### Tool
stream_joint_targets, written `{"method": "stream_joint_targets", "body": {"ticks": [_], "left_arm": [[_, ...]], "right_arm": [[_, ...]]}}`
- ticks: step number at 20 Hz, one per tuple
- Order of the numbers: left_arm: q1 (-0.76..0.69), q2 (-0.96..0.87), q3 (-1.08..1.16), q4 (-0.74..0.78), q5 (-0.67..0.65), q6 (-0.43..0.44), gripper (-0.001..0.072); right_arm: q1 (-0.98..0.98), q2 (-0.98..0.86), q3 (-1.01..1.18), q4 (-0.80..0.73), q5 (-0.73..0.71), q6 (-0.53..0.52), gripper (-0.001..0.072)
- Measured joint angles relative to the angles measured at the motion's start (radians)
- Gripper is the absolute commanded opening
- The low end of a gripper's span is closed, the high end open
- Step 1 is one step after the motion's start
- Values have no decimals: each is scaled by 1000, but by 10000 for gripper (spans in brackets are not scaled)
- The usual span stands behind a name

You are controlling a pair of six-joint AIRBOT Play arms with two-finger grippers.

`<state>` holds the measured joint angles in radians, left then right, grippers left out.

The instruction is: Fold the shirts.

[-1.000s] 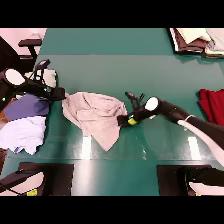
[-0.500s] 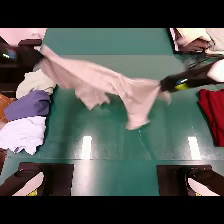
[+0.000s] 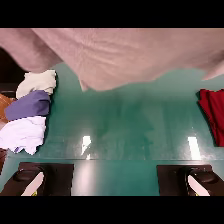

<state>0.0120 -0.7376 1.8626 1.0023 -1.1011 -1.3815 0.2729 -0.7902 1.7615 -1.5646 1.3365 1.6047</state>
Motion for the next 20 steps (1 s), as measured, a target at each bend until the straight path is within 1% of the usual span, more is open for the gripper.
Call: {"method": "stream_joint_targets", "body": {"ticks": [3, 6, 9, 12, 14, 16, 18, 20], "left_arm": [[0, 14, 62, -36, -39, -8, 21], [0, 1, 39, -34, -145, -33, 21], [0, -38, -91, -20, -271, -48, 22], [0, -82, -333, -11, -322, -50, 22], [0, -120, -538, -7, -303, -32, 22], [0, -169, -711, -5, -232, 0, 22], [0, -246, -828, 13, -116, 36, 22], [0, -332, -864, 38, 3, 55, 23]], "right_arm": [[-61, -36, 130, -3, 77, -34, 13], [-100, -148, 229, -3, 180, -66, 13], [-100, -290, 220, -3, 244, -92, 13], [-69, -451, 137, -3, 271, -111, 13], [-43, -565, 74, -3, 273, -127, 13], [-23, -684, 35, -3, 255, -143, 13], [-10, -792, 37, -2, 234, -149, 14], [-3, -884, 77, 0, 214, -151, 13]]}}
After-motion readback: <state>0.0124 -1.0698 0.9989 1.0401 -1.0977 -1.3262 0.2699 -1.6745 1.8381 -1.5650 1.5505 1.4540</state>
